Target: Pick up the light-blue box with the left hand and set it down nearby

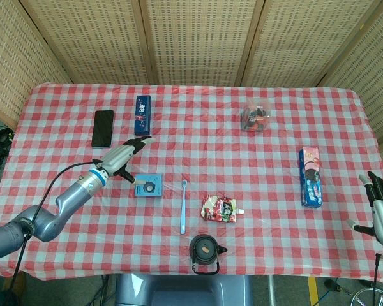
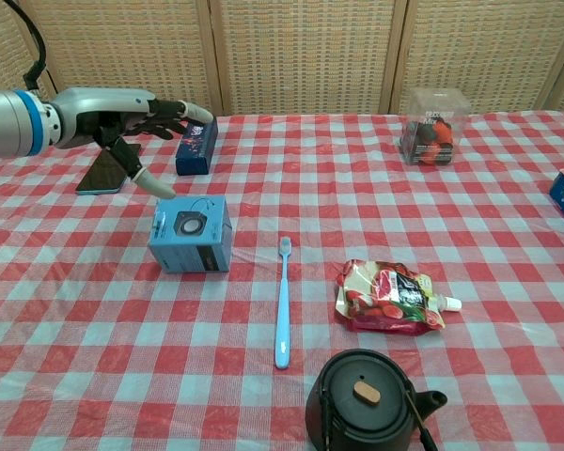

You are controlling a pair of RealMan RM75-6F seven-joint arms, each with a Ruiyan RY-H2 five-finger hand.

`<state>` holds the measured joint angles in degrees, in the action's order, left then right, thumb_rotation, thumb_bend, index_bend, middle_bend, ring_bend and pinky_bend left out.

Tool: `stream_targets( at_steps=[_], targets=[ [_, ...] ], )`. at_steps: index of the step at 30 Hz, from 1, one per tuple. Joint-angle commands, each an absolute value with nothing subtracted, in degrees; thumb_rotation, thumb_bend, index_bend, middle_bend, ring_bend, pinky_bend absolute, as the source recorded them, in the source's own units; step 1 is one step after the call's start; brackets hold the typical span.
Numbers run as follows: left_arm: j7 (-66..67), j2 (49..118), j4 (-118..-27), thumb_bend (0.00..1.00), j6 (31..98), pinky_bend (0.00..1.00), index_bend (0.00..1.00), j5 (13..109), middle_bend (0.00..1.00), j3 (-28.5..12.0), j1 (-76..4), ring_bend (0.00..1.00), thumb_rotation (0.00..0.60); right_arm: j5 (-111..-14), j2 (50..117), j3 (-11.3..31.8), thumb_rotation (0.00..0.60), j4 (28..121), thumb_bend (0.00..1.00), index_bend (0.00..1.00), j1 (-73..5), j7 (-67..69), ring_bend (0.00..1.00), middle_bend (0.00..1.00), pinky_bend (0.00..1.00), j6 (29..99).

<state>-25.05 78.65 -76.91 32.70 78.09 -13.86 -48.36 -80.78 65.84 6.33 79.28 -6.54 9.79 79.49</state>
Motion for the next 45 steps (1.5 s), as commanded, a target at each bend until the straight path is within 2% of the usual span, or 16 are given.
stream_targets(
  at_steps=[1,8,15,17,19,20,22,25,28,33,39,42,45],
  targets=[
    [-23.95,77.92,-77.57,0.0,34.13,0.0,0.0,78.6,0.0,-12.54,-47.6,0.0,0.6,-80.87,65.78,6.3,0.6,79.32,0.0,0.0,-6.5,9.88,0.0,0.0,0.0,79.57],
    [-16.17,78.61,-77.88,0.0,40.51,0.0,0.0,79.5,0.0,-9.19,-44.69,0.0,0.6,-81.14,65.66,6.2,0.6,79.46,0.0,0.0,-6.5,10.2,0.0,0.0,0.0,79.63],
    [-8.14,86.77,-73.09,0.0,42.94,0.0,0.0,74.5,0.0,-8.84,-44.3,0.0,0.6,-81.5,65.74,6.05,0.6,79.73,0.0,0.0,-6.59,9.72,0.0,0.0,0.0,79.76],
    [-7.12,88.72,-71.93,0.0,42.75,0.02,0.0,73.16,0.0,-9.18,-44.73,0.0,0.6,-81.33,65.71,6.1,0.6,79.69,0.0,0.0,-6.61,9.81,0.0,0.0,0.0,79.65],
    [-5.92,90.35,-70.78,0.0,43.48,0.1,0.02,72.13,0.01,-9.74,-44.99,0.04,0.6,-81.12,65.69,6.15,0.6,79.55,0.0,0.0,-6.59,9.99,0.0,0.0,0.0,79.53],
    [-5.37,91.02,-70.33,0.0,44.04,0.14,0.06,71.72,0.03,-10.05,-45.04,0.07,0.6,-81.03,65.7,6.17,0.6,79.46,0.0,0.0,-6.59,10.09,0.0,0.0,0.0,79.48],
    [-4.6,91.77,-69.84,0.0,44.71,0.24,0.2,71.1,0.14,-10.35,-45.0,0.18,0.6,-80.94,65.71,6.19,0.6,79.35,0.0,0.0,-6.58,10.22,0.0,0.0,0.0,79.41],
    [-3.68,92.37,-69.49,0.06,45.34,0.38,0.46,70.53,0.37,-10.61,-44.98,0.38,0.6,-80.83,65.7,6.22,0.6,79.24,0.0,0.0,-6.58,10.36,0.0,0.0,0.0,79.34],
    [-1.91,92.7,-69.8,0.09,47.05,0.45,0.6,69.5,0.49,-11.21,-44.69,0.48,0.6,-80.57,65.72,6.25,0.6,78.9,0.0,0.0,-6.56,10.78,0.0,0.0,0.0,79.08],
    [-2.55,89.13,-74.38,0.09,45.76,0.46,0.62,69.09,0.5,-11.08,-44.36,0.49,0.6,-80.7,65.85,6.17,0.6,78.68,0.0,0.0,-6.72,10.85,0.0,0.0,0.0,78.82],
    [-9.11,80.6,-84.83,0.06,45.07,0.46,0.61,72.17,0.5,-10.73,-42.78,0.49,0.6,-81.0,65.82,6.13,0.6,79.15,0.0,0.0,-6.76,10.49,0.0,0.0,0.0,79.06],
    [-17.37,75.2,-89.69,0.05,40.05,0.46,0.6,73.57,0.49,-11.08,-43.49,0.49,0.6,-81.1,65.9,6.03,0.6,79.37,0.0,0.0,-6.82,9.98,0.0,0.0,0.0,79.02],
    [-28.58,70.12,-92.64,0.05,31.7,0.46,0.59,75.54,0.49,-11.89,-45.59,0.49,0.6,-81.18,66.06,5.93,0.6,79.5,0.0,0.0,-6.98,9.36,0.0,0.0,0.0,78.83]
  ],
)
